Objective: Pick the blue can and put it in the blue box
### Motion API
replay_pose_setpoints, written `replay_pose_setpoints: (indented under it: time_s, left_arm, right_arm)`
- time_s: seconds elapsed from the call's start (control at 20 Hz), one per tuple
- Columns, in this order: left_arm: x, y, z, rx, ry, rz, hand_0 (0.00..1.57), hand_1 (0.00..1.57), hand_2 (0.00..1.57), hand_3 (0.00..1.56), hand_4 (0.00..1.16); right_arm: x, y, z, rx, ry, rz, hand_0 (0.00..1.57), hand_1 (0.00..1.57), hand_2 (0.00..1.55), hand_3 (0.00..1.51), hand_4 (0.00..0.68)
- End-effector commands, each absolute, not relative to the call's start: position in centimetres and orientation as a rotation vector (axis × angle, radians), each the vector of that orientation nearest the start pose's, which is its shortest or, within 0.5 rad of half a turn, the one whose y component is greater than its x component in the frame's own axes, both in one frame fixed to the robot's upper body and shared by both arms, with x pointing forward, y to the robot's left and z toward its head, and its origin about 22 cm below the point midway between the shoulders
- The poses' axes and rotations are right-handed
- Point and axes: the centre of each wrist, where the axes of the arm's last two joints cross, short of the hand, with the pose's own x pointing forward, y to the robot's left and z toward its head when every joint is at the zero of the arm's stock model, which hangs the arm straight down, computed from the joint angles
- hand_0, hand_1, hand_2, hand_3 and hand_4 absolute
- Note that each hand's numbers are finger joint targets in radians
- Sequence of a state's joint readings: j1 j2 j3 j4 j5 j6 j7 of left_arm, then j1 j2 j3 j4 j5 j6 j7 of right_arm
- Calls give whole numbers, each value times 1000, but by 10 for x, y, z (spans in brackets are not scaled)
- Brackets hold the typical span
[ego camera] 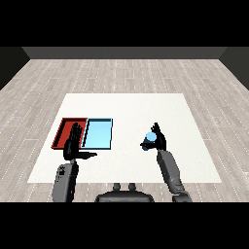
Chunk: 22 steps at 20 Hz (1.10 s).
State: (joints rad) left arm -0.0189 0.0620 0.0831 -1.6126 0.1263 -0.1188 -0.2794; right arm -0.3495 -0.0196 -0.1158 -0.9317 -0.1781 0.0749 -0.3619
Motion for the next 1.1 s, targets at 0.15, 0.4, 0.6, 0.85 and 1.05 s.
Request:
replay_pose_setpoints:
  time_s: [0.15,0.4,0.6,0.85,1.05]
  left_arm:
    - [246,247,5,-111,-1923,24,0,0,0,0,0]
    - [258,266,15,-84,-1922,26,0,0,0,0,0]
    - [244,273,18,-101,-1890,42,0,0,0,0,0]
    - [231,248,12,-77,-1927,23,0,0,0,0,0]
    - [239,263,-4,-84,-1917,-19,0,0,0,0,0]
  right_arm:
    - [302,-225,-75,183,-1605,-105,0,0,0,0,0]
    - [327,-213,-68,-8,-1634,-163,1515,1515,1503,1456,599]
    - [311,-215,-69,-18,-1611,-148,1532,1532,1490,1444,587]
    - [310,-186,-45,-15,-1630,-68,1505,1505,1474,1443,605]
    - [318,-169,-10,29,-1670,-32,1481,1481,1472,1438,619]
